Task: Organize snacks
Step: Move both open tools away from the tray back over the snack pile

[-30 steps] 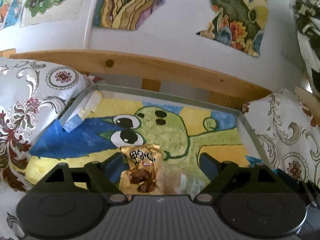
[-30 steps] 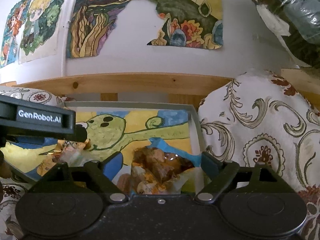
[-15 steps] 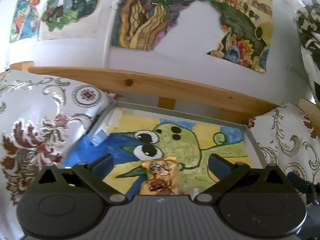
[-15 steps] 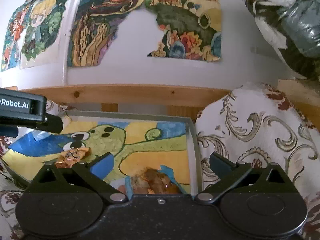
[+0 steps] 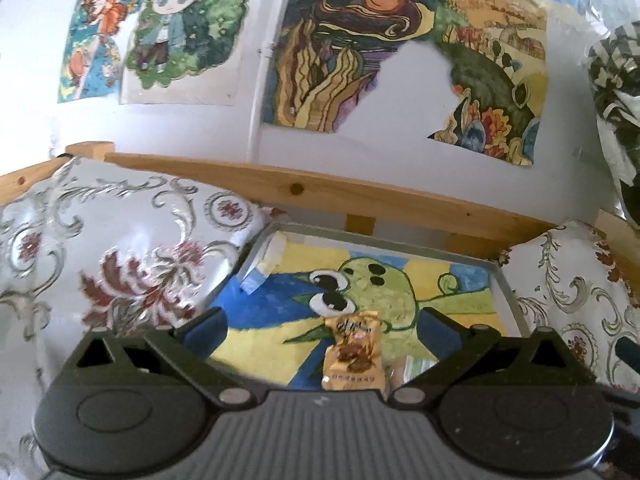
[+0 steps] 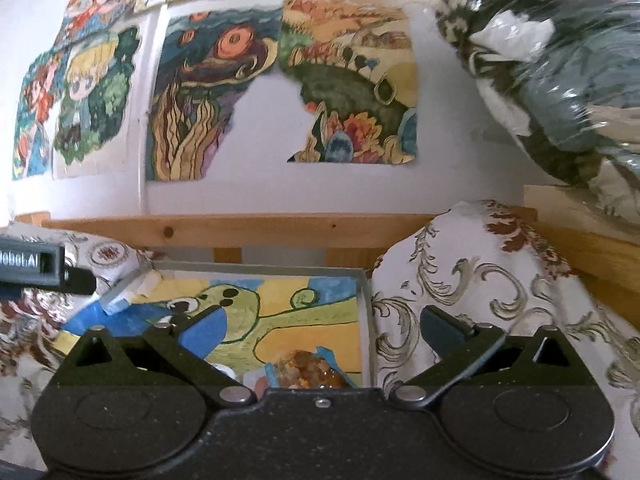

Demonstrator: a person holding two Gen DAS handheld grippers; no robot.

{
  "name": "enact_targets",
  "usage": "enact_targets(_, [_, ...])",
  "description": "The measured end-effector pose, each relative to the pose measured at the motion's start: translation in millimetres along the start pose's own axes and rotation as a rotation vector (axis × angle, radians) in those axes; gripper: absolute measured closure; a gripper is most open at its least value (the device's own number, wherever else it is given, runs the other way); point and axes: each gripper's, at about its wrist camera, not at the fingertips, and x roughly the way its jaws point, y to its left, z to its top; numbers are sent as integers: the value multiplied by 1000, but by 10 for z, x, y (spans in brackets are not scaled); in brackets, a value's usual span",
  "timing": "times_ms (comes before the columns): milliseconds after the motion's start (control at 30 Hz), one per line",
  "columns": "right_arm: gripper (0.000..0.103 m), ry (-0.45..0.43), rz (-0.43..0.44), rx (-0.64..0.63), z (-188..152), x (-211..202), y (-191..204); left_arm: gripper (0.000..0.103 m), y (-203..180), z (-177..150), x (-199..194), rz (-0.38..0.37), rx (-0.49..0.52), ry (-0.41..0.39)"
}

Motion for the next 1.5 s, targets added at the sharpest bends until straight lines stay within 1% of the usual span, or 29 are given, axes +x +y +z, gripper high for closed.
enact_targets(167, [1,-34,-6,17,-2,-412,-4,0,110,-154,-245,11,-54,19])
enact_targets(300, [1,-63,-16,25,-31,-721,2,0,203,-309,-463,22,-77,27])
enact_targets(467, [1,-75,-8,10,-108,-1078,57,0,316,-514,-692,44,-70,71])
enact_targets(733, [1,-47,8,-20,-257,-1566,168,0,476,-821,-1046,45,-14,91])
enact_targets(1100, [1,106,70,-79,-495,-1971,482,0,688,-1168,-1265,15,96,165])
enact_targets(1233, [1,184,76,-86,-566,-2014,583,0,740,-1326,-1300,10,156,210])
enact_targets(1333, [1,275,85,-92,-644,-1989,644,0,779,-1424,-1320,5,201,234])
enact_targets(1500, [1,373,111,-140,-755,-1946,749,0,853,-1497,-1320,2,238,257])
